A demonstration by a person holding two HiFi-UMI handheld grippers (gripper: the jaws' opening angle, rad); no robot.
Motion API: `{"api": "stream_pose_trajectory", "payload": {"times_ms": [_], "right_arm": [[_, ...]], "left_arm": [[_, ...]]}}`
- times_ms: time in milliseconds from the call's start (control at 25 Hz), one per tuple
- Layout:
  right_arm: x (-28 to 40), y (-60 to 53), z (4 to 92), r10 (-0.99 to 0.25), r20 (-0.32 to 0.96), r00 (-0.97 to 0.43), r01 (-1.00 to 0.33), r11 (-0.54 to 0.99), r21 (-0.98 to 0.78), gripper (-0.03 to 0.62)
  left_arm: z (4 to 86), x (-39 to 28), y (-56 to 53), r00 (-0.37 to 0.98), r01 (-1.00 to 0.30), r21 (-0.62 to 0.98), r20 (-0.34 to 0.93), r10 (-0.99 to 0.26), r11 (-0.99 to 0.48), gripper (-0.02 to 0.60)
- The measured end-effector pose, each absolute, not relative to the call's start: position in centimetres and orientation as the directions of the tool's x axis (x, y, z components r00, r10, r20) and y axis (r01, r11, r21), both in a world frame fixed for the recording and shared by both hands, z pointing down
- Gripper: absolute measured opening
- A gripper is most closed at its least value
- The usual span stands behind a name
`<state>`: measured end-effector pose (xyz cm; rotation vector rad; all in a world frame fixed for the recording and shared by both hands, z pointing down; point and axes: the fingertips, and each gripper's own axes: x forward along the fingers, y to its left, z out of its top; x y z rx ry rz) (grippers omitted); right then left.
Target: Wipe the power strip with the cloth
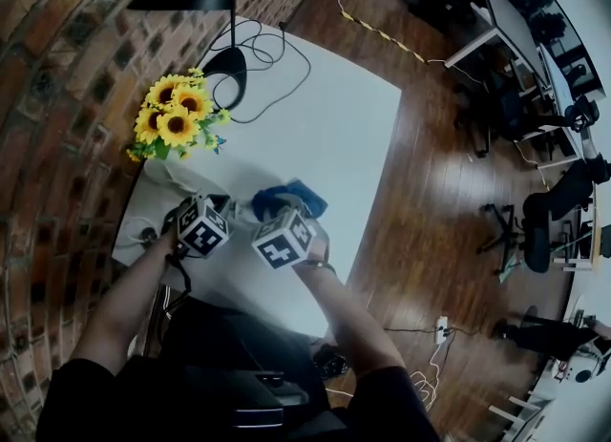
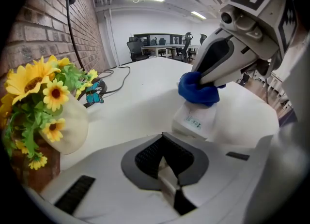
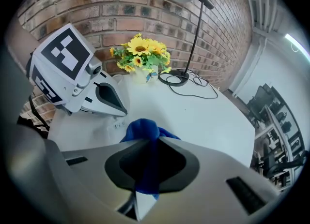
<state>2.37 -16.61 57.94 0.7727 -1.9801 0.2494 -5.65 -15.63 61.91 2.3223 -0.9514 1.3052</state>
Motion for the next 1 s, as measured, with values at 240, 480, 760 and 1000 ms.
{"api": "stream_pose_trajectory", "payload": {"times_ms": [240, 480, 760, 1000], "right_arm": [[1.5, -16.5, 58.0, -0.415, 0.851, -0.323, -0.572, 0.801, 0.173, 0.034], [-0.3, -16.2, 58.0, -0.417, 0.843, -0.34, -0.564, 0.808, 0.172, 0.034], [-3.4, -15.9, 57.9, -0.405, 0.821, -0.402, -0.573, 0.811, 0.12, 0.034], [-4.6, -15.9, 58.1, -0.376, 0.813, -0.445, -0.58, 0.812, 0.059, 0.035]], "left_arm": [[61.9, -5.9, -15.5, 0.36, -0.687, -0.055, 0.84, -0.406, -0.724, 0.018], [62.0, -5.9, -15.6, 0.364, -0.687, -0.054, 0.838, -0.407, -0.725, 0.018], [62.2, -5.9, -15.4, 0.371, -0.68, -0.062, 0.83, -0.416, -0.731, 0.018], [62.7, -6.1, -15.4, 0.379, -0.672, -0.056, 0.831, -0.408, -0.738, 0.018]]}}
